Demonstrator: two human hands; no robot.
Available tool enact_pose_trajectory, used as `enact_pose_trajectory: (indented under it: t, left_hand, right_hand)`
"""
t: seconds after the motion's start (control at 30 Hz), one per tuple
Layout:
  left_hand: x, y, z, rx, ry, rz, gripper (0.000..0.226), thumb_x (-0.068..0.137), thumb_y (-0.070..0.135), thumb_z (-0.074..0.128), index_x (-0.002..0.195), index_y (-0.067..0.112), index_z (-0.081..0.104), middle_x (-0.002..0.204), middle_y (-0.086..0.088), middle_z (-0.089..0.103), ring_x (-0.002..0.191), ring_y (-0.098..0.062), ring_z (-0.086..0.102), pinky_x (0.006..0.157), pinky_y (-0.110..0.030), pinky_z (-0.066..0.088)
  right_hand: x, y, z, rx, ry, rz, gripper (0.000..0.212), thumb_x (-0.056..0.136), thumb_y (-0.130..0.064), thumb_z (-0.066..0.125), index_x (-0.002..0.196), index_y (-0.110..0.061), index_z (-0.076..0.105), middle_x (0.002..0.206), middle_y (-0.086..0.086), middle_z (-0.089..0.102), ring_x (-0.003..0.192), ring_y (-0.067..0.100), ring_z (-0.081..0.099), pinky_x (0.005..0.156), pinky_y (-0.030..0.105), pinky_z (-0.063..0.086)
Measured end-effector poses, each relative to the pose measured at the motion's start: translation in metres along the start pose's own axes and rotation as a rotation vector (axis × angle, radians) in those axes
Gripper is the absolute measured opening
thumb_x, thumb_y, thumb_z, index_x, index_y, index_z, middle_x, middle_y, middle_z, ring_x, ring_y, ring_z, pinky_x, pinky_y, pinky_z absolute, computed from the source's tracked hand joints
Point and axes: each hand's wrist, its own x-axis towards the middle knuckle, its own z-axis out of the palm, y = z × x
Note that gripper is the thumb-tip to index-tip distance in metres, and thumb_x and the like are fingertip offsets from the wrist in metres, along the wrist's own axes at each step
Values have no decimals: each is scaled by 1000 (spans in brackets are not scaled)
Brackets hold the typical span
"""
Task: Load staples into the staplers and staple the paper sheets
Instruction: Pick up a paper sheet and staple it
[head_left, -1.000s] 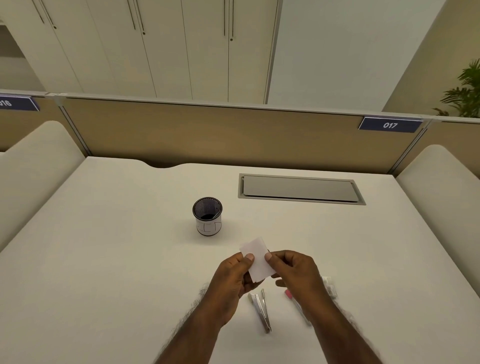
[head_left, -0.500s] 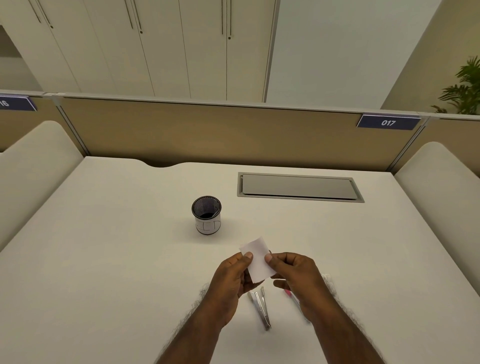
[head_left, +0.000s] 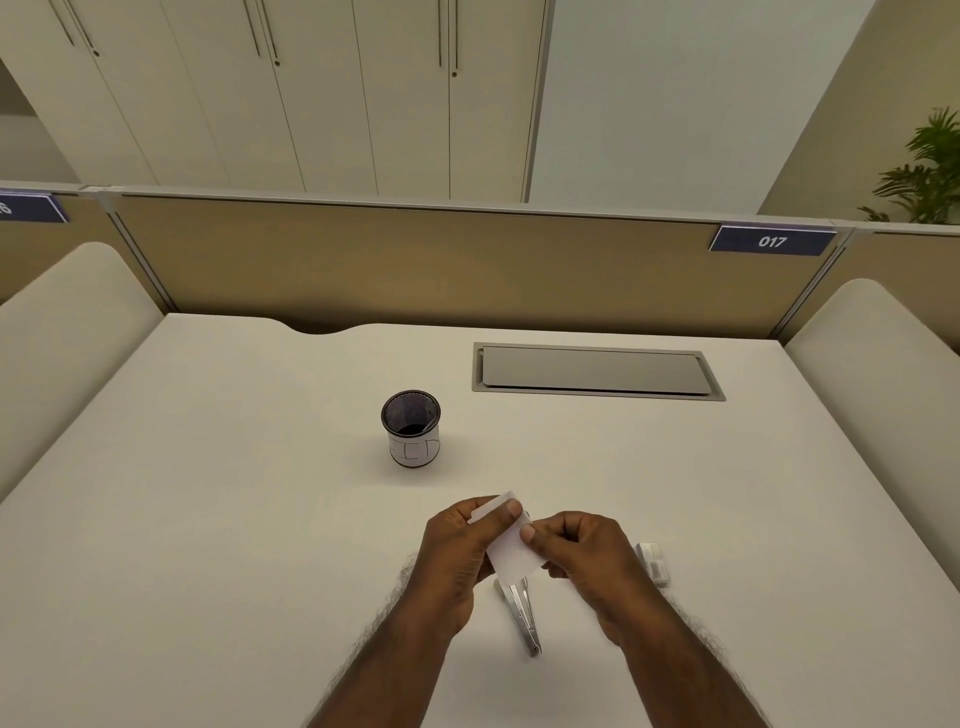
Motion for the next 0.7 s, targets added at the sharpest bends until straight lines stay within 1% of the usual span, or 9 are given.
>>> enact_pose_trajectory:
  t: [0.23, 0.33, 0.4, 0.47, 0.5, 0.57, 0.6, 0.63, 0.7]
  left_hand:
    - [2, -5, 2, 10, 94, 10, 17, 82, 20, 75, 91, 6, 73, 87, -12, 74, 78, -25, 67, 76, -41, 57]
    - [2, -7, -3, 27, 40, -3, 21, 89, 25, 67, 98, 7, 73, 95, -13, 75, 83, -25, 70, 78, -40, 57]
    - [0, -12, -8, -11, -45, -43, 22, 93, 22, 61, 106, 7, 70, 102, -15, 74, 91, -27, 70, 79, -38, 58]
    - [-3, -17, -13, -24, -93, -65, 21, 94, 17, 59, 109, 6, 69, 105, -16, 74, 94, -28, 71, 77, -35, 57]
    - [-3, -18, -16, -12, -85, -57, 20, 94, 15, 59, 109, 6, 68, 104, -16, 74, 94, -28, 71, 75, -34, 57]
    - [1, -19, -21, 13, 0, -20, 18, 94, 14, 59, 107, 6, 69, 102, -15, 75, 93, -27, 71, 73, -33, 57]
    - [5, -19, -25, 24, 62, 4, 16, 94, 12, 59, 105, 7, 69, 100, -13, 75, 91, -26, 71, 73, -34, 57]
    - [8, -18, -29, 35, 116, 28, 14, 94, 11, 58, 102, 9, 70, 97, -12, 74, 89, -25, 69, 73, -34, 57]
    - [13, -13, -35, 66, 163, 66, 16, 96, 8, 54, 101, 12, 69, 96, -8, 72, 88, -23, 67, 74, -34, 57]
  right_hand:
    - [3, 6, 5, -64, 25, -31, 10, 82, -17, 74, 74, -11, 71, 64, -4, 69, 54, 4, 56, 56, 20, 46]
    - [5, 12, 7, -15, 31, 11, 10, 82, -18, 74, 77, -10, 72, 65, -3, 69, 57, 6, 57, 57, 20, 48]
    - [5, 16, 6, 37, 59, 48, 11, 81, -21, 75, 79, -10, 73, 68, -2, 70, 59, 8, 59, 59, 21, 49]
    - [6, 18, 5, 68, 69, 62, 13, 81, -22, 74, 81, -10, 74, 71, 1, 73, 61, 9, 62, 59, 21, 50]
    - [7, 20, 5, 68, 57, 57, 13, 82, -23, 73, 82, -10, 75, 74, 3, 74, 63, 10, 64, 59, 21, 51]
    - [10, 28, 7, 16, 55, 33, 14, 86, -27, 69, 85, -14, 74, 82, 4, 75, 70, 12, 68, 62, 24, 55]
    - [13, 36, 7, -80, 87, 12, 15, 88, -31, 67, 88, -17, 72, 85, 2, 74, 75, 12, 68, 67, 27, 55]
    - [16, 46, 7, -270, 127, -20, 16, 87, -36, 66, 91, -21, 69, 90, -2, 71, 81, 11, 67, 72, 28, 53]
    - [19, 72, 12, -755, 149, -64, 31, 85, -44, 64, 110, -26, 58, 108, -7, 59, 98, 10, 58, 80, 25, 44]
